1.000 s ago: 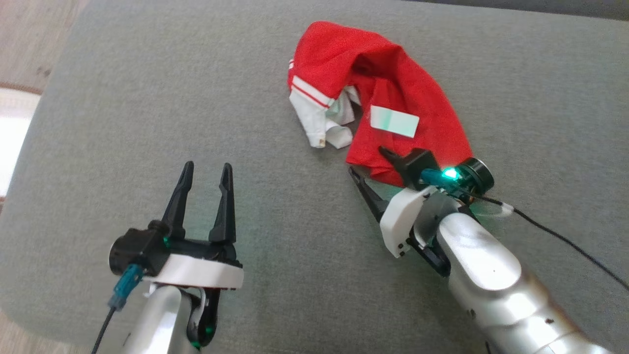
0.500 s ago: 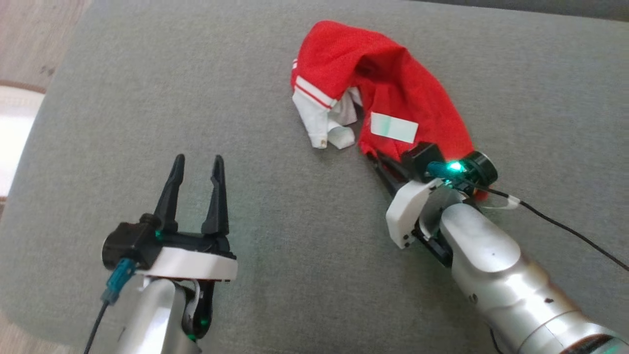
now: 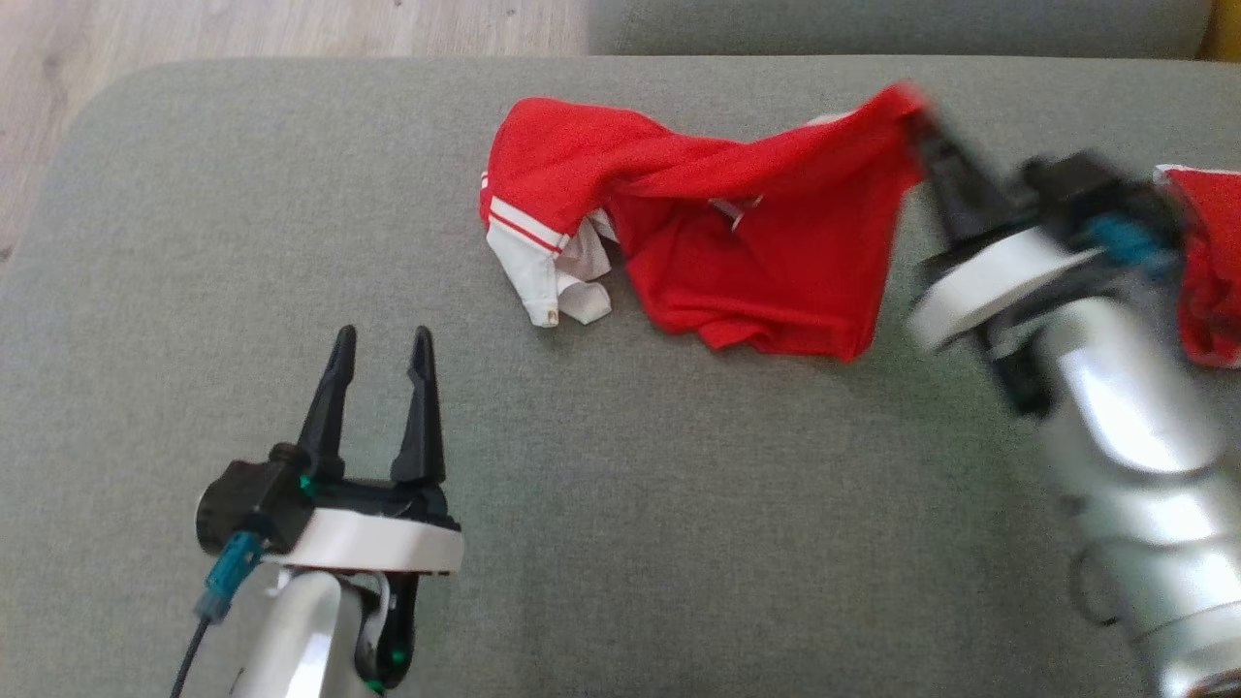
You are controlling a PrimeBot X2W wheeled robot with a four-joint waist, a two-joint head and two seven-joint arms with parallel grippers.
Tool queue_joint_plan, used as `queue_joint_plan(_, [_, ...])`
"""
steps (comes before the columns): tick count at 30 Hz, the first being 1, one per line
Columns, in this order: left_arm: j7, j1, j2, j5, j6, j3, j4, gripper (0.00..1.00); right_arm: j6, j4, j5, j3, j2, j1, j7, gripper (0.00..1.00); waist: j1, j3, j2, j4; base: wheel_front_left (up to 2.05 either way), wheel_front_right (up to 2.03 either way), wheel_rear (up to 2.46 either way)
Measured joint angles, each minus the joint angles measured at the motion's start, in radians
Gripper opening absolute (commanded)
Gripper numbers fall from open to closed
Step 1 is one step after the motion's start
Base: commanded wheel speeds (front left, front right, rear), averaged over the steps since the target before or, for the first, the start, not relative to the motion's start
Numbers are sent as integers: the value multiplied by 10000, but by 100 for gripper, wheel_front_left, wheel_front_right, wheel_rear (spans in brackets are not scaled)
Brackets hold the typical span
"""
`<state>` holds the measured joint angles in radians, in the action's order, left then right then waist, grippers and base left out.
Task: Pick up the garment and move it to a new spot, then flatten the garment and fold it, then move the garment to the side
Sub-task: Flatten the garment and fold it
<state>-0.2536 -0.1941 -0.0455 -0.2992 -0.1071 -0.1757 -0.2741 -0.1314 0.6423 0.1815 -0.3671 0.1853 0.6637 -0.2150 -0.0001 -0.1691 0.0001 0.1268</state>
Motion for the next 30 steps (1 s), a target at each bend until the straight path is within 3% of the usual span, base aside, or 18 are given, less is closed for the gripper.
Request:
queue_joint_plan(8, [0, -27, 8, -284, 6, -339, 115, 100, -2, -734, -380, 2318, 1622, 159, 1501, 0, 1, -362, 0, 342, 0, 0, 0])
queue_joint_plan(16, [0, -301, 13, -414, 15, -535, 81, 100, -2, 1091, -1728, 4140, 2115, 1341, 1871, 0, 2, -920, -1, 925, 0, 0, 0])
queue_joint_plan(17, [0, -359, 13, -453, 15, -533, 81, 100, -2, 1384, -1960, 4445, 2111, 1468, 1908, 23, 3, -978, -1, 968, 0, 0, 0])
queue_joint_plan(18, [0, -394, 13, -458, 17, -533, 81, 100, -2, 1651, -2245, 4694, 2111, 1564, 1904, 100, 3, -1030, -1, 997, 0, 0, 0])
queue_joint_plan(21, [0, -460, 15, -458, 31, -525, 77, 100, -2, 2071, -2650, 5083, 1887, 1690, 1578, 100, 3, -1091, -1, 983, 0, 0, 0])
queue_joint_plan(24, [0, -459, 17, -458, 54, -506, 65, 100, -2, 2090, -2719, 4980, 1256, 1691, 947, 100, 2, -1040, 0, 813, 0, 0, 0])
queue_joint_plan(30, [0, -453, 21, -428, 56, -418, 86, 100, -2, 1273, -2036, 3753, 230, 1419, -82, 100, 2, -753, -1, 356, 0, 0, 0])
